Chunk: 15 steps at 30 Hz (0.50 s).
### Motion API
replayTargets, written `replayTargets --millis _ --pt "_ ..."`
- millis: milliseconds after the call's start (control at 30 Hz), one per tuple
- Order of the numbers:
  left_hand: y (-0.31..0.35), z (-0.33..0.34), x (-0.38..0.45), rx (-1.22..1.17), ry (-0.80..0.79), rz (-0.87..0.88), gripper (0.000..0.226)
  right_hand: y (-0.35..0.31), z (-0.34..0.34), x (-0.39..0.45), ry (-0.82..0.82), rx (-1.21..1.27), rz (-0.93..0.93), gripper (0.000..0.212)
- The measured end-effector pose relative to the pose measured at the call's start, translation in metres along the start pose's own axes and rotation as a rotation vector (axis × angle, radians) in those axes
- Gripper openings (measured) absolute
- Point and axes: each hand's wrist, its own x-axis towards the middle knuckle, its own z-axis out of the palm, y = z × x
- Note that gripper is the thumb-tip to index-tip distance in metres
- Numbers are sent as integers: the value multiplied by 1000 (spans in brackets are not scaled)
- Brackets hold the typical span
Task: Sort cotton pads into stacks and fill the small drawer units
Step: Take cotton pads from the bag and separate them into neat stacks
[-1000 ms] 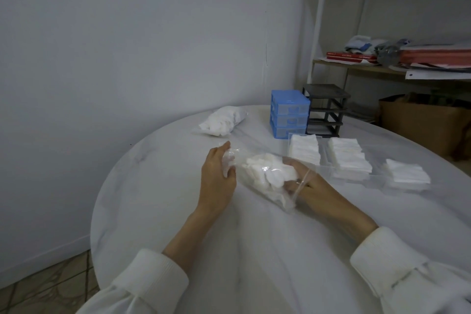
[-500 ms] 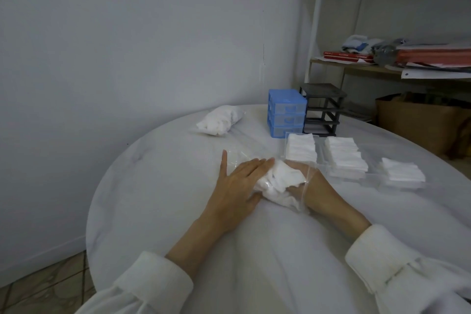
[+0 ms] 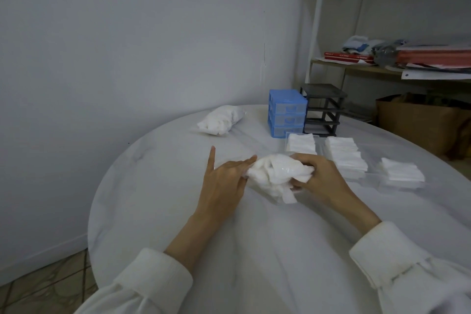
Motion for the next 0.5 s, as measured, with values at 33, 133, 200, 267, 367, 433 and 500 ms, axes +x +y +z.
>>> replayTargets --millis 33,133,200,267,367,433,500 --pt "-2 -1 0 -1 4 -31 41 0 -2 -1 -2 -34 -14 26" --pt "-5 -4 -2 6 28 -125 44 1 -6 -1 2 -37 33 27" --pt "-3 -7 -3 8 38 -155 48 2 -8 -1 -5 -10 87 22" --pt "0 -7 -4 33 4 -140 64 7 -9 -2 -72 -58 141 26" --pt "9 -9 -1 119 -41 -9 86 5 -8 -4 -157 -112 174 44" --pt "14 -9 1 130 -76 90 89 -1 -7 -5 -139 -71 183 55" --pt "17 -7 -1 94 -107 160 79 -5 -7 -5 -127 26 194 60"
